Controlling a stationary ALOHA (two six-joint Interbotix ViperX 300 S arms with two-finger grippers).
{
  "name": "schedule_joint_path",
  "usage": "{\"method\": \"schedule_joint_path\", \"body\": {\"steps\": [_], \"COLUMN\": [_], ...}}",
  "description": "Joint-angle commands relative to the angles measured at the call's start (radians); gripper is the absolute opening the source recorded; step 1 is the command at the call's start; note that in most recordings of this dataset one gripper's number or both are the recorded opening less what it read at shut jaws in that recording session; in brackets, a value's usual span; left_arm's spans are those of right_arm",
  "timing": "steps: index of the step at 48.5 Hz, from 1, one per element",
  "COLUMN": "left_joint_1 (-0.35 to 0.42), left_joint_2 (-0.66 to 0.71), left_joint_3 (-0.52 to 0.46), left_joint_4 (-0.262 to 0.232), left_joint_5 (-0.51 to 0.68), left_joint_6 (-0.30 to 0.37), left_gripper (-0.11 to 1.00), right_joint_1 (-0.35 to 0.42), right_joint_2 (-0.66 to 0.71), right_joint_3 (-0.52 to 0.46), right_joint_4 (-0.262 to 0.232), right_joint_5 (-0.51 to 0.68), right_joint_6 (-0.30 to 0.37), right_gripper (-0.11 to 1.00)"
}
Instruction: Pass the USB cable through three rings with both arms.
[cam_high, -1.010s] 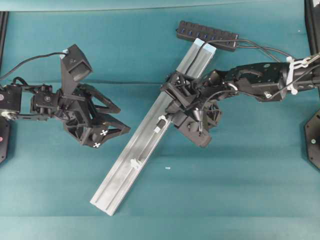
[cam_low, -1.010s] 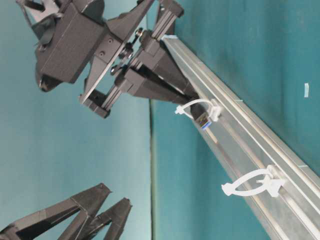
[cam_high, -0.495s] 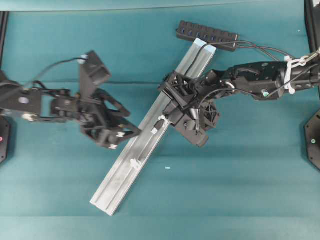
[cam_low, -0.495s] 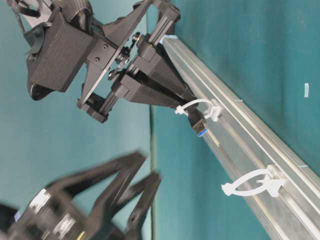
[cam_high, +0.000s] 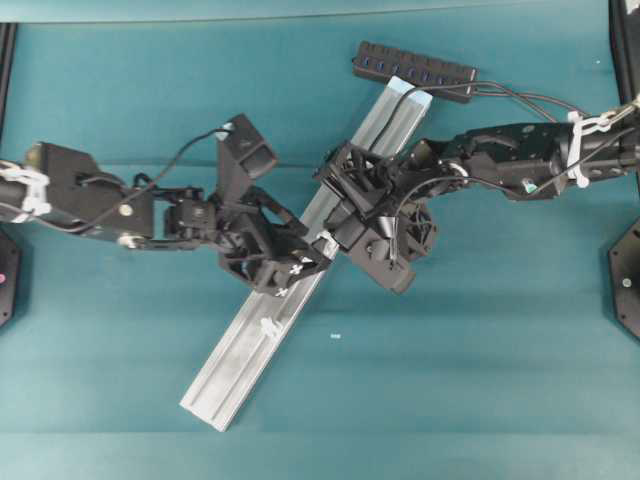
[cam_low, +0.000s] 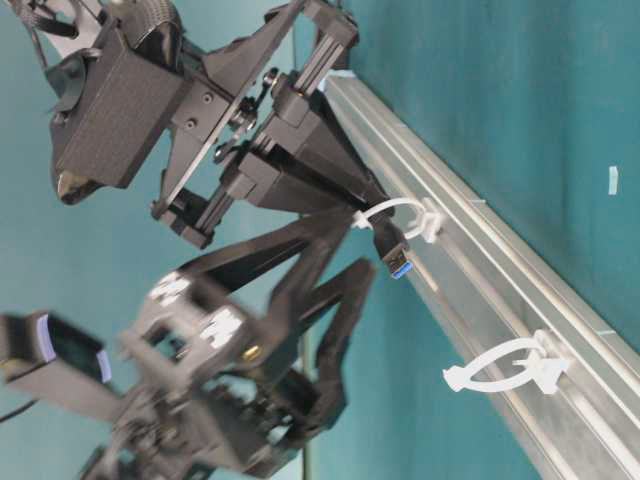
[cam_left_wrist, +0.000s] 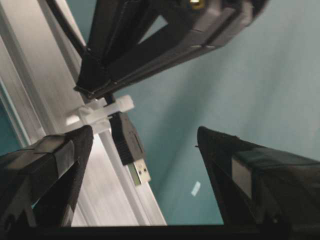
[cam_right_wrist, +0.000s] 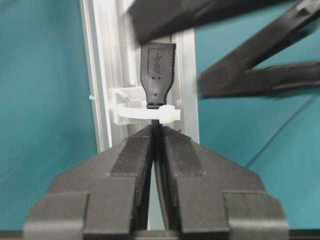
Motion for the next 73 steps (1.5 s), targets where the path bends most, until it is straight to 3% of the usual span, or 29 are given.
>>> {"method": "schedule_joint_path", "body": {"steps": [1,45,62,68,73], "left_joint_1": [-0.003,0.003,0.008,0.008,0.0], "left_joint_2": [0.009,0.052,0.066,0.069,0.069], "left_joint_3": [-0.025,-0.012,-0.049,-0.043,-0.041], "left_joint_4": [0.003,0.003,0.003,0.003,0.003], "left_joint_5": [-0.014,0.043,0.038,0.041,0.038], "left_joint_6": [-0.008,-0.023,-0.021,-0.021,-0.017], "left_gripper": [0.91,0.91,0.9,0.83,0.65], "right_joint_1": [0.006,0.006,0.006,0.006,0.006], "right_joint_2": [-0.002,-0.002,-0.002,-0.003,-0.002], "right_joint_3": [-0.011,-0.012,-0.011,-0.011,-0.012], "right_joint_4": [0.006,0.006,0.006,0.005,0.006], "right_joint_5": [-0.008,-0.003,-0.005,-0.008,-0.003], "right_joint_6": [0.009,0.012,0.012,0.011,0.012], "right_gripper": [0.11,0.11,0.11,0.11,0.11]}}
